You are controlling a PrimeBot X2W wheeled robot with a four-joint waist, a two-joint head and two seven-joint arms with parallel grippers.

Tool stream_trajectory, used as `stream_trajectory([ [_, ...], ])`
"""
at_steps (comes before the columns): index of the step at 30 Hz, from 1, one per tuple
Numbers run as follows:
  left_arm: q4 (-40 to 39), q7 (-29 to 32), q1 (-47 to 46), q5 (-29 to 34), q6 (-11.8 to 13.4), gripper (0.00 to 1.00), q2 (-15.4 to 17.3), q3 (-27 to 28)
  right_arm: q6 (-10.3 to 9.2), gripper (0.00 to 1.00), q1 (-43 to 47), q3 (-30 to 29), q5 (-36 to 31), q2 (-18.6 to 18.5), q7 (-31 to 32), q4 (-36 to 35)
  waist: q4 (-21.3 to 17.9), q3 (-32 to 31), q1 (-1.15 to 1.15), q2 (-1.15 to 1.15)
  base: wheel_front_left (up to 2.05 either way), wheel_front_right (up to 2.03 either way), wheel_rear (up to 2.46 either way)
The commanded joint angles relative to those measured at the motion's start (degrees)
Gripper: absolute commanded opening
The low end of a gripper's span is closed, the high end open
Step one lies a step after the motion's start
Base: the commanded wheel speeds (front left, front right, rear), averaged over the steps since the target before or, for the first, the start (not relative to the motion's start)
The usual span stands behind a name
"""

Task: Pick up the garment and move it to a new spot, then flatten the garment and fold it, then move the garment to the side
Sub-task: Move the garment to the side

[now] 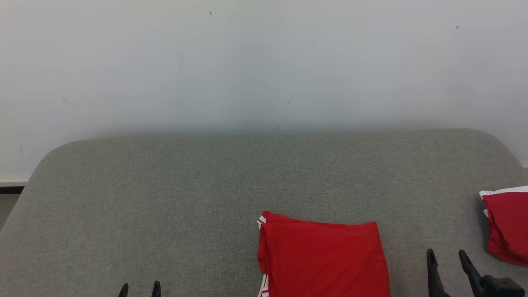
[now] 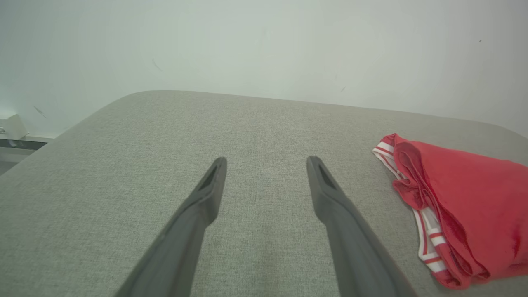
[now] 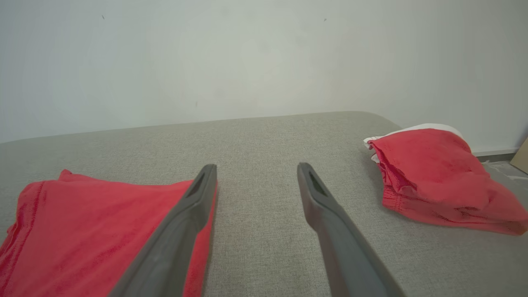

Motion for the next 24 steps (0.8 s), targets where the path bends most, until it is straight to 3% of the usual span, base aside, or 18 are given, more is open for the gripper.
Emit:
stream_trajectory([
  [1,-0.26,-0.15,0.10,0.09,0.07,1.00,-0.10,0.18,-0.16,1.00,-0.83,0.51,0.30,-0.06,1.14,-0.10,0.05,0.07,0.00,0.00,0.00,0.00,0.00],
  [5,-0.30,-0.15,0.11,0.05,0.07,1.00,-0.25,-0.14,-0.16,1.00,-1.95,3.37,2.79,-1.12,7.96,0.95,0.52,0.27,0.00,0.00,0.00,0.00,0.00],
  [7,-0.42,-0.15,0.07,-0.03,0.07,1.00,-0.34,-0.26,-0.17,1.00,-3.60,5.06,5.93,-2.06,16.02,2.28,0.93,0.70,0.00,0.00,0.00,0.00,0.00],
  [13,-0.60,-0.15,-0.44,-0.16,0.07,1.00,-0.43,-1.30,-0.16,1.00,-7.35,3.57,8.51,-1.32,31.15,5.18,3.17,1.86,0.00,0.00,0.00,0.00,0.00],
  [24,-1.56,-0.15,-1.23,0.29,0.07,1.00,-0.55,-2.98,-0.16,1.00,-11.13,-0.70,5.24,0.43,42.12,7.13,7.87,4.44,0.00,0.00,0.00,0.00,0.00],
])
